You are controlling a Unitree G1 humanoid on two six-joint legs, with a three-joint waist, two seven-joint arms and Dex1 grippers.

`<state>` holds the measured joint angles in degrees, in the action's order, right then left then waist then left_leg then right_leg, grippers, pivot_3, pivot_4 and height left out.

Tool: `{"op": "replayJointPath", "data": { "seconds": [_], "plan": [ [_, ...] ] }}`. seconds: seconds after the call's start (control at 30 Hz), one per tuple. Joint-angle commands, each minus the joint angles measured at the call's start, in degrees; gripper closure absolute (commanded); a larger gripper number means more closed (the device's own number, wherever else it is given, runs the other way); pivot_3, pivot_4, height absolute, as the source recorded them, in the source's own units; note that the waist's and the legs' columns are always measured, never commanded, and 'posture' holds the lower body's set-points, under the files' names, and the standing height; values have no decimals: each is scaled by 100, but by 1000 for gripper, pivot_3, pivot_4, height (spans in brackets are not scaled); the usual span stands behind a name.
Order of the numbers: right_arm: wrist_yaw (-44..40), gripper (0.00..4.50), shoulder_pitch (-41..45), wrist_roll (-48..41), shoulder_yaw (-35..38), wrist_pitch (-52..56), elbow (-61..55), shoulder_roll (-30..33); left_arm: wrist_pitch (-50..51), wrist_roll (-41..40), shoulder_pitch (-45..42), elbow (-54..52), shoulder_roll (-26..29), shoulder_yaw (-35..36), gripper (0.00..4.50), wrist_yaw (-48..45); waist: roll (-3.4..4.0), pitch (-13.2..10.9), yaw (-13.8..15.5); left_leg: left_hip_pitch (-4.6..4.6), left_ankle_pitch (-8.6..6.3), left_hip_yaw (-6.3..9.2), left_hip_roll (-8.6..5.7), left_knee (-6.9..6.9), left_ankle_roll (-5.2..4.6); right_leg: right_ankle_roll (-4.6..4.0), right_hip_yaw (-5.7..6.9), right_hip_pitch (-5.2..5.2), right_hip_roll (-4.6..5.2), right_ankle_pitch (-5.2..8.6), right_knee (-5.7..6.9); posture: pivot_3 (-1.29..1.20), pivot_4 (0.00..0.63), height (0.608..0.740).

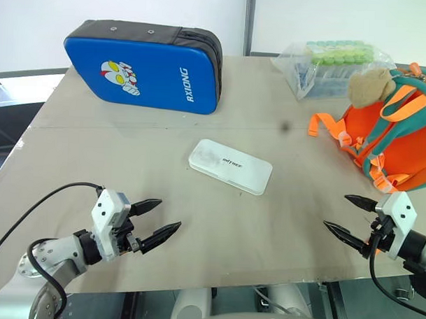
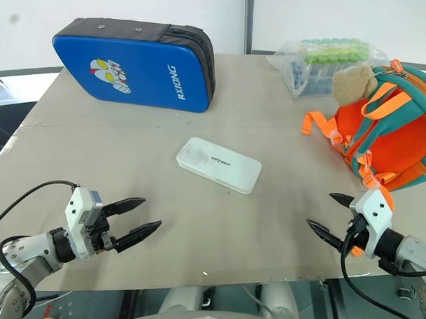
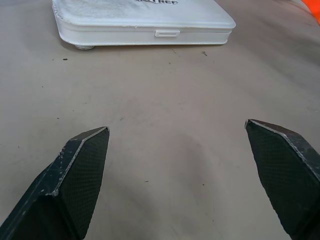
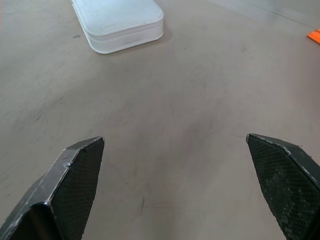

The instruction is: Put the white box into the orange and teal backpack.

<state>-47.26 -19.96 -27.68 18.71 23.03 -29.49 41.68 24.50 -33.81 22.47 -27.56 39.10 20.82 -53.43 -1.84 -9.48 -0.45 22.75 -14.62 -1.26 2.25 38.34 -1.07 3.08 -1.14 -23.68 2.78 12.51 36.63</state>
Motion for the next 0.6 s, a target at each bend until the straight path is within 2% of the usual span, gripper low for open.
{"op": "replayJointPath", "data": {
  "seconds": [0.03, 0.1, 0.23, 0.27, 0.3, 0.47, 0.57, 0.6],
  "plan": [
    [278, 0, 213, 98, -55, -72, -285, -118, 45, -100, -297, 26, 23, 9, 53, 124, 0, 0, 1, 0, 0, 0, 0, 0, 0, 0, 0, 0, 0, 0, 0, 0, 150, 740],
    [775, 0, 536, 234, -256, 155, -548, -258, 179, -168, -671, 105, -91, -75, 53, 374, 2, -1, 6, 0, 0, 1, -1, 3, 0, 0, 4, 0, -1, 0, 1, 0, 150, 740],
    [1218, 0, 1172, -270, -594, 1115, -761, -473, 606, -302, -1349, 181, -289, -177, 53, 908, -1, 1, 2, -2, 1, 7, -1, 4, 0, -1, 4, 0, -2, -2, 7, 0, 150, 740],
    [1362, 496, 1345, -282, -738, 1388, -731, -508, 812, -334, -1570, 246, -352, -194, 547, 1165, -2, 2, 2, -3, 1, 7, 0, 3, 0, -1, 4, 0, -3, -2, 6, 0, 150, 740],
    [1452, 742, 1507, -225, -919, 1533, -716, -518, 1027, -384, -1780, 297, -415, -210, 757, 1406, -3, 1, 3, -1, 0, 5, -2, 1, 0, -2, 2, 1, -2, -2, 3, 0, 150, 740],
    [2160, 3085, 2305, 204, -1653, 2275, -508, -703, 1877, -7, -2803, 741, -442, -515, 3035, 2423, -4, 1, 6, 11, 1, 2, -10, -1, 0, -24, 8, 0, -8, -16, 2, 0, 150, 740],
    [2475, 4471, 2811, 442, -2187, 2691, -299, -904, 2296, 414, -3582, 1289, -161, -1015, 4458, 2605, -9, 0, 3, 10, 1, 2, -12, 1, -1, -23, 14, 2, -11, -16, 5, 0, 150, 740],
    [2535, 4471, 2927, 488, -2273, 2755, -244, -976, 2316, 552, -3752, 1427, -111, -1154, 4458, 2621, -9, 1, -5, 10, 1, 4, -12, 1, -1, -23, 16, 2, -13, -16, 8, 0, 150, 740]
  ]
}}
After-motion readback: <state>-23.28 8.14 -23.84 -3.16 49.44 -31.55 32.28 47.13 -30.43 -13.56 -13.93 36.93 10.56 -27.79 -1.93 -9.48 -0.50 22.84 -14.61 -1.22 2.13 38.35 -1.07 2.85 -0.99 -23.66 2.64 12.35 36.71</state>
